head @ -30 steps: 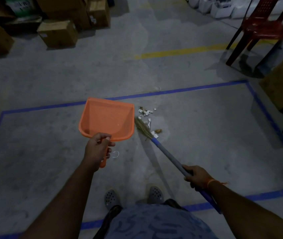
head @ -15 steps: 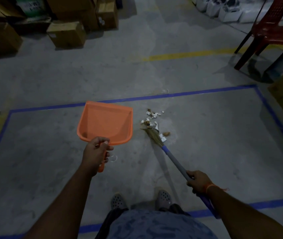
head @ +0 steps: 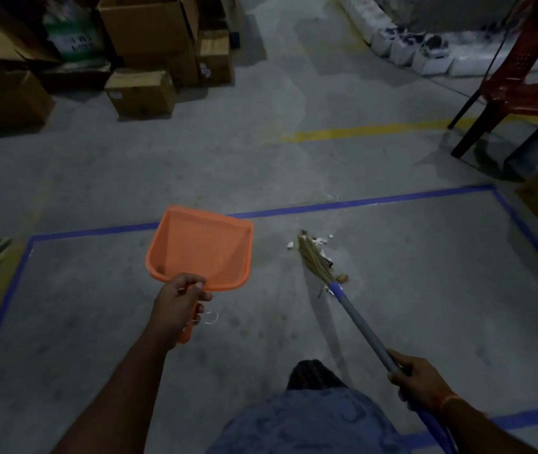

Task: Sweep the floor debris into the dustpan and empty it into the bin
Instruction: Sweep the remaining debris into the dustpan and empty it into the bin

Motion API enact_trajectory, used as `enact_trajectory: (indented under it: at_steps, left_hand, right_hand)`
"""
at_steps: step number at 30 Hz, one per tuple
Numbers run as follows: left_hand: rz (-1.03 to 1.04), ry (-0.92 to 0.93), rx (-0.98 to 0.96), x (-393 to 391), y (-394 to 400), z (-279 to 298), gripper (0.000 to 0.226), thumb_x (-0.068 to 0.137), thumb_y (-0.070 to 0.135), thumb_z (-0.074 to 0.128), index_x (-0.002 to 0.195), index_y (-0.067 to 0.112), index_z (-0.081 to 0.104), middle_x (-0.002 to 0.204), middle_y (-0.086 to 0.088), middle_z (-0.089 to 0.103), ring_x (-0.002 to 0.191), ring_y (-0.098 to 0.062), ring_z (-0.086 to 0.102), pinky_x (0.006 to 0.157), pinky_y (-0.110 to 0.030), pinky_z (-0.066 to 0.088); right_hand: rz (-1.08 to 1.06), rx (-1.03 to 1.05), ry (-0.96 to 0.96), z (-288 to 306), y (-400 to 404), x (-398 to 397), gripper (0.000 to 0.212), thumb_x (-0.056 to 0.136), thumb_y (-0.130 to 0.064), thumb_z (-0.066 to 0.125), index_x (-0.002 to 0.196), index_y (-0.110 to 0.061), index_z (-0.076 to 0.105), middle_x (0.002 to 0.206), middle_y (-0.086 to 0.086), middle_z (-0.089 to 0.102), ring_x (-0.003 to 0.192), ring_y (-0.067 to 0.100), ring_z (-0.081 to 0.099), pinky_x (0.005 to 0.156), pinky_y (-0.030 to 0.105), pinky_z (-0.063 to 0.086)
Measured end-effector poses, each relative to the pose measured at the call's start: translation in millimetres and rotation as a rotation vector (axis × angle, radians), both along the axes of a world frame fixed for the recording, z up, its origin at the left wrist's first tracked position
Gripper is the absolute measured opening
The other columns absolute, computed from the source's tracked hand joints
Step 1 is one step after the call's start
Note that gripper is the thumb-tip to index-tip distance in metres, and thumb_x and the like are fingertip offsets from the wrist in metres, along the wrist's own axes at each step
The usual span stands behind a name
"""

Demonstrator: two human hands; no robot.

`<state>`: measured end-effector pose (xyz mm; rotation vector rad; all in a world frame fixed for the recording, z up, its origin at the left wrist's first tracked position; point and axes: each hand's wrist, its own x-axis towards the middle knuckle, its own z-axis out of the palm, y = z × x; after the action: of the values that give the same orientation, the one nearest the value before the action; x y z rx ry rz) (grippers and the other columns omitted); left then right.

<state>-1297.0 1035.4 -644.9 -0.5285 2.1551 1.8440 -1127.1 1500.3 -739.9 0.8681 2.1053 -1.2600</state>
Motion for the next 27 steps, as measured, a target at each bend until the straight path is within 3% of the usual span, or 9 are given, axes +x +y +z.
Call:
enact_trajectory:
  at_steps: [3, 9, 16, 21, 24, 27]
  left_hand:
    - [0.018, 0.005, -0.010, -26, -29, 0, 0.012, 0.104, 0.009, 0.055, 0.103, 0.012, 0.066, 0.085, -0.020, 0.073, 0.052, -0.016, 0.054, 0.048, -0.025, 0.042]
    - [0.045, -0.005, -0.035, -101, -89, -10, 0.012, 0.104, 0.008, 0.055, 0.104, 0.012, 0.067, 0.083, -0.016, 0.074, 0.057, -0.019, 0.055, 0.049, -0.026, 0.043]
    - [0.002, -0.053, -0.064, -218, -146, -19, 0.013, 0.103, 0.008, 0.055, 0.103, 0.011, 0.067, 0.083, -0.018, 0.073, 0.057, -0.021, 0.054, 0.052, -0.027, 0.043]
    - [-0.065, -0.037, -0.061, -309, -157, -15, 0.013, 0.103, 0.009, 0.055, 0.104, 0.012, 0.067, 0.085, -0.017, 0.074, 0.059, -0.022, 0.054, 0.053, -0.027, 0.043]
    - [-0.163, -0.039, -0.034, -365, -157, -15, 0.013, 0.104, 0.006, 0.053, 0.104, 0.010, 0.066, 0.082, -0.016, 0.073, 0.057, -0.021, 0.053, 0.051, -0.026, 0.042]
    - [-0.290, -0.040, -0.014, -430, -159, -19, 0.012, 0.104, 0.005, 0.052, 0.103, 0.008, 0.064, 0.081, -0.017, 0.070, 0.053, -0.019, 0.052, 0.048, -0.025, 0.041]
  right_hand:
    - [-0.047, -0.012, 0.014, -3, -30, -29, 0.054, 0.086, 0.003, 0.064, 0.137, -0.013, 0.052, 0.059, 0.013, 0.062, 0.045, 0.028, 0.053, 0.045, 0.033, 0.046]
    - [-0.137, -0.043, 0.057, -22, -88, -124, 0.057, 0.088, 0.005, 0.061, 0.140, -0.015, 0.049, 0.076, 0.017, 0.063, 0.050, 0.028, 0.054, 0.046, 0.033, 0.048]
    - [-0.148, 0.011, 0.047, -57, -158, -261, 0.060, 0.083, -0.004, 0.065, 0.139, -0.020, 0.051, 0.078, 0.017, 0.071, 0.050, 0.026, 0.061, 0.050, 0.037, 0.053]
    - [-0.034, 0.075, 0.030, -52, -195, -356, 0.050, 0.075, -0.008, 0.067, 0.125, -0.015, 0.064, 0.071, 0.001, 0.067, 0.060, 0.021, 0.064, 0.065, 0.038, 0.056]
    - [-0.051, 0.054, -0.060, -34, -216, -387, 0.037, 0.077, -0.005, 0.063, 0.113, -0.010, 0.068, 0.068, 0.006, 0.065, 0.056, 0.024, 0.064, 0.058, 0.036, 0.056]
    - [-0.160, 0.063, -0.130, -31, -244, -393, 0.037, 0.077, -0.005, 0.062, 0.114, -0.009, 0.066, 0.072, 0.013, 0.068, 0.053, 0.024, 0.065, 0.054, 0.036, 0.056]
